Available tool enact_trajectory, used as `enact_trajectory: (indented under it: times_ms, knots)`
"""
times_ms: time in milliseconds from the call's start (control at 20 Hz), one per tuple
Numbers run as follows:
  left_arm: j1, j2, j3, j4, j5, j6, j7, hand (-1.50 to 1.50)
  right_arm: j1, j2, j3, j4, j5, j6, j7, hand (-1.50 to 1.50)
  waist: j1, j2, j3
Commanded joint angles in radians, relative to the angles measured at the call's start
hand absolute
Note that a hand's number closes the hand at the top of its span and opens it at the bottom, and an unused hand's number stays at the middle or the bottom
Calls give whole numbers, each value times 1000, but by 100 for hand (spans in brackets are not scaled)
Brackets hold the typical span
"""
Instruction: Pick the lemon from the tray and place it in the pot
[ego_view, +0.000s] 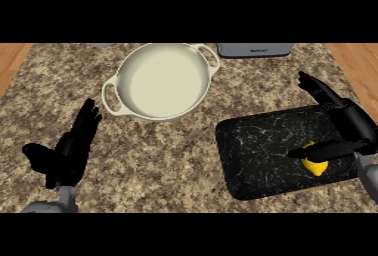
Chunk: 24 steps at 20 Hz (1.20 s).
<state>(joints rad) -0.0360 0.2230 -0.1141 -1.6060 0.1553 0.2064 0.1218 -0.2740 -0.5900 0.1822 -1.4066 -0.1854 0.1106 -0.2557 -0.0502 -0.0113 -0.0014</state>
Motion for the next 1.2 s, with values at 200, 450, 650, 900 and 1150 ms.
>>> enact_trajectory:
  times_ms: [200,450,650,900,1150]
  knots:
    - [-58,1,-14,-100,23,10,171,0,314,-264,-184,-124,89,52,-338,-150,14,3,2]
    - [-61,-13,-34,-121,2,31,202,0,329,-478,-291,-191,119,119,-179,-150,22,4,0]
    - [-52,-7,-4,-86,22,-1,156,0,413,-587,-340,-305,125,209,-96,-150,17,4,-1]
    - [-74,-32,-34,-76,-16,16,173,0,410,-598,-307,-433,145,254,156,-150,36,9,0]
    - [-81,-40,-17,-47,-9,-14,146,0,420,-559,-277,-435,200,313,248,-150,43,11,1]
